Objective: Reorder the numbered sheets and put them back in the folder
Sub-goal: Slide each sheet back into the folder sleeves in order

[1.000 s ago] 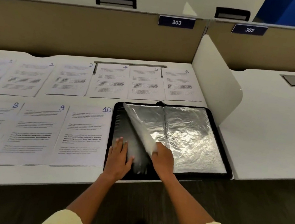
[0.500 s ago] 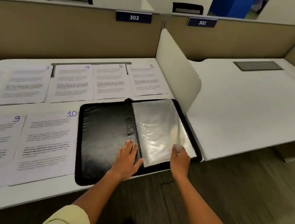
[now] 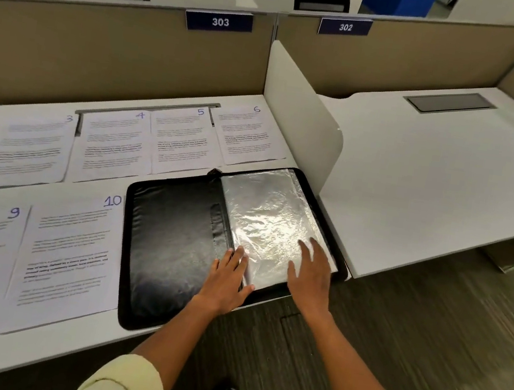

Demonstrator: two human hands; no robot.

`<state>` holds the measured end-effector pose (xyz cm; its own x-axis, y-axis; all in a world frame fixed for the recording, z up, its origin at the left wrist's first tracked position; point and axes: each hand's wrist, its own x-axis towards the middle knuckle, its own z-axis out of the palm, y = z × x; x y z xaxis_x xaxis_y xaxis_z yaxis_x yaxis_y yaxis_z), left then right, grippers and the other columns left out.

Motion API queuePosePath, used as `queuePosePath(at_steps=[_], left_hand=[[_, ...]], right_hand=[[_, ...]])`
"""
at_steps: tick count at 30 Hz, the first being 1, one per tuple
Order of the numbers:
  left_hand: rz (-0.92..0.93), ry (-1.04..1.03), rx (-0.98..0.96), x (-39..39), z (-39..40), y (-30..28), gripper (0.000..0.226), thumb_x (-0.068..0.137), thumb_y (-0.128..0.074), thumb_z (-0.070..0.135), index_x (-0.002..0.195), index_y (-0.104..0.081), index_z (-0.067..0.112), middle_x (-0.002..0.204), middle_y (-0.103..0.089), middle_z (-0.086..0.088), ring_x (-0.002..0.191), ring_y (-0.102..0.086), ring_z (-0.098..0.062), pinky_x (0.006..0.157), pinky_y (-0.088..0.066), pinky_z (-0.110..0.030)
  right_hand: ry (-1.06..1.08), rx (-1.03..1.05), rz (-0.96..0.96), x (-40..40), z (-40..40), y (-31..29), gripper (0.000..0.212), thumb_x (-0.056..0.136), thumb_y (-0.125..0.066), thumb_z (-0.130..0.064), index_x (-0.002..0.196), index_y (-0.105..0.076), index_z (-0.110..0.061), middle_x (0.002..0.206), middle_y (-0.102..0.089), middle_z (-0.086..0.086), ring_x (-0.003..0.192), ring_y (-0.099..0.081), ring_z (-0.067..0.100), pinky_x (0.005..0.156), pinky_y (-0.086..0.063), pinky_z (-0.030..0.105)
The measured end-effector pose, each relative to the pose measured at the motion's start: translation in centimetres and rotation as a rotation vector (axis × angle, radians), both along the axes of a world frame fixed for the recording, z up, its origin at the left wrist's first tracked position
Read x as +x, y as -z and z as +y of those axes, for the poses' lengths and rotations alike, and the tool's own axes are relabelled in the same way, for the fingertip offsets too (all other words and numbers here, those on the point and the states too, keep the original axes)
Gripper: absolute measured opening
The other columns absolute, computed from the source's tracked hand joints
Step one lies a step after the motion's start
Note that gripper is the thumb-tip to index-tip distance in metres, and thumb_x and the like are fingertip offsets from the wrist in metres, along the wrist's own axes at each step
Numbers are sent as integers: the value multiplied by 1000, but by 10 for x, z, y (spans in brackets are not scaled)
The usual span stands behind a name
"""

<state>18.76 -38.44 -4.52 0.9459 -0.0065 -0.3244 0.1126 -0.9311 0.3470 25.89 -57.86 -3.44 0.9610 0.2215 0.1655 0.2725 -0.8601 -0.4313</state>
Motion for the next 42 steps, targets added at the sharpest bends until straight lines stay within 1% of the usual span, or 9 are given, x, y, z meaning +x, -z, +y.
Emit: queuePosePath(at_steps=[2,4,6,8,13,24,30,37,42], left_hand=[[15,-2,16,0,-2,-1,79,100,-39,52,157,4,18,163,19,-3,150,18,-23,123,2,-49],[25,-5,23,1,-3,-3,80,100,-39,53,157,5,18,163,20,-3,149,19,-23,123,3,-48],[31,-2,30,1,-2,-4,80,100,-38,53,157,6,18,162,20,-2,149,19,-22,123,4,-47],[37,5,40,1,-2,-5,80,100,-38,54,157,6,19,162,21,-1,149,19,-23,122,5,-46],[38,24,89,3,-5,-4,82,97,-36,60,157,6,22,162,20,1,149,17,-27,121,2,-49],[92,102,79,8,5,-15,89,92,-38,70,158,3,25,163,18,5,150,15,-28,121,-2,-52],[4,-52,-2,-9,4,-11,85,94,-32,69,157,7,27,162,21,4,150,18,-24,121,4,-49],[-107,-200,109,-22,30,-26,80,95,-24,70,155,10,30,160,26,2,147,26,-23,120,12,-51],[-145,-309,149,-40,61,-37,82,92,-20,73,156,8,29,160,25,2,147,25,-23,118,12,-50]], right_hand=[[-183,-136,102,2,15,3,60,101,-53,-37,155,-33,-18,165,-21,11,153,-16,30,123,-15,46],[-250,-262,194,4,26,10,66,103,-35,-53,160,-17,-24,169,-1,6,155,3,26,124,-1,46],[-226,-309,230,3,31,17,79,93,-9,-69,161,-8,-29,168,9,4,155,10,27,123,3,49],[-172,-321,267,4,28,25,90,82,7,-74,160,-4,-31,168,11,4,154,13,29,122,5,52],[-76,-332,314,8,8,35,85,86,-2,-80,159,-1,-38,168,14,2,153,17,32,122,8,53],[-84,-347,309,6,4,35,88,81,7,-80,159,3,-39,167,17,1,152,20,33,122,8,54],[-83,-339,306,6,6,28,80,91,-7,-79,158,9,-38,166,22,2,152,20,31,122,8,57],[-176,-270,177,16,42,7,88,82,4,-82,159,5,-38,166,18,2,153,15,31,120,8,58],[-289,-251,122,10,86,-2,86,84,-2,-81,159,2,-38,167,16,2,154,13,31,120,8,58]])
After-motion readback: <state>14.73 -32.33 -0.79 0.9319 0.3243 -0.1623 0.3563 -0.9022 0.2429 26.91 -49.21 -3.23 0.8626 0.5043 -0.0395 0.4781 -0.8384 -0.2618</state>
